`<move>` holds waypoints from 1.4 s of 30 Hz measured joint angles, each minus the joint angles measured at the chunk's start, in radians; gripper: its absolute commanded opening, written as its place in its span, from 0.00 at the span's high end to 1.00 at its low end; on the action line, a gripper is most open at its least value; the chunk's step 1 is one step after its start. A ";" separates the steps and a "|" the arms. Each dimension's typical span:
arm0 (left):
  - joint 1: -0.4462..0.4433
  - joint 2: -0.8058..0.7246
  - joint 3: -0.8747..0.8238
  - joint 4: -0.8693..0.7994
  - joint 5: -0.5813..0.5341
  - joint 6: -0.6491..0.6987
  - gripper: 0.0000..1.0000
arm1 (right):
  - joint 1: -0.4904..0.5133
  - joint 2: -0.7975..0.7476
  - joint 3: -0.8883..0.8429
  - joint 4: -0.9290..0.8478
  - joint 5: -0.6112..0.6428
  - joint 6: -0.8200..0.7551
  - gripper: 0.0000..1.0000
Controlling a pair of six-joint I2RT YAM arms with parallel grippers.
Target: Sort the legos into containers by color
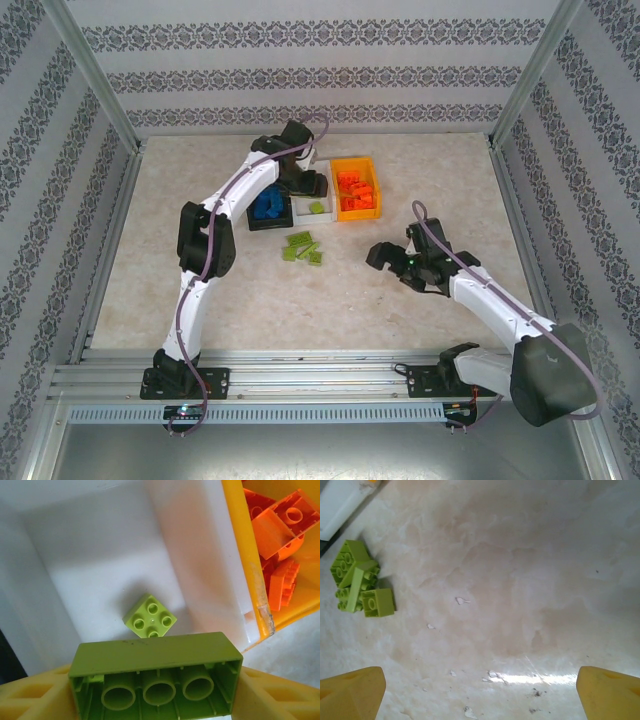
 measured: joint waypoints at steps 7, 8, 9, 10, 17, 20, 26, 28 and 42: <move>0.011 0.000 0.000 0.001 0.017 -0.010 0.31 | 0.011 0.076 0.058 0.014 0.000 -0.001 0.02; 0.011 0.000 0.000 0.001 0.018 -0.011 0.30 | 0.016 0.088 0.066 0.015 -0.002 -0.001 0.02; 0.012 0.000 0.000 0.001 0.020 -0.011 0.30 | 0.019 0.102 0.074 0.014 -0.004 -0.002 0.02; 0.013 0.000 0.000 0.001 0.021 -0.011 0.30 | 0.021 0.116 0.083 0.015 -0.008 -0.004 0.02; 0.013 0.000 0.000 0.003 0.025 -0.016 0.25 | 0.026 0.185 0.130 0.012 -0.022 -0.015 0.02; 0.013 0.000 0.000 0.004 0.029 -0.019 0.20 | 0.031 0.195 0.145 0.005 -0.022 -0.028 0.02; 0.013 0.008 0.013 0.006 0.036 -0.023 0.17 | 0.032 0.196 0.158 -0.005 -0.029 -0.043 0.02; 0.013 0.008 0.013 0.006 0.036 -0.023 0.17 | 0.032 0.196 0.158 -0.009 -0.030 -0.050 0.02; 0.013 -0.056 -0.077 0.016 0.026 -0.014 0.16 | 0.179 0.294 0.264 -0.047 -0.018 -0.074 0.15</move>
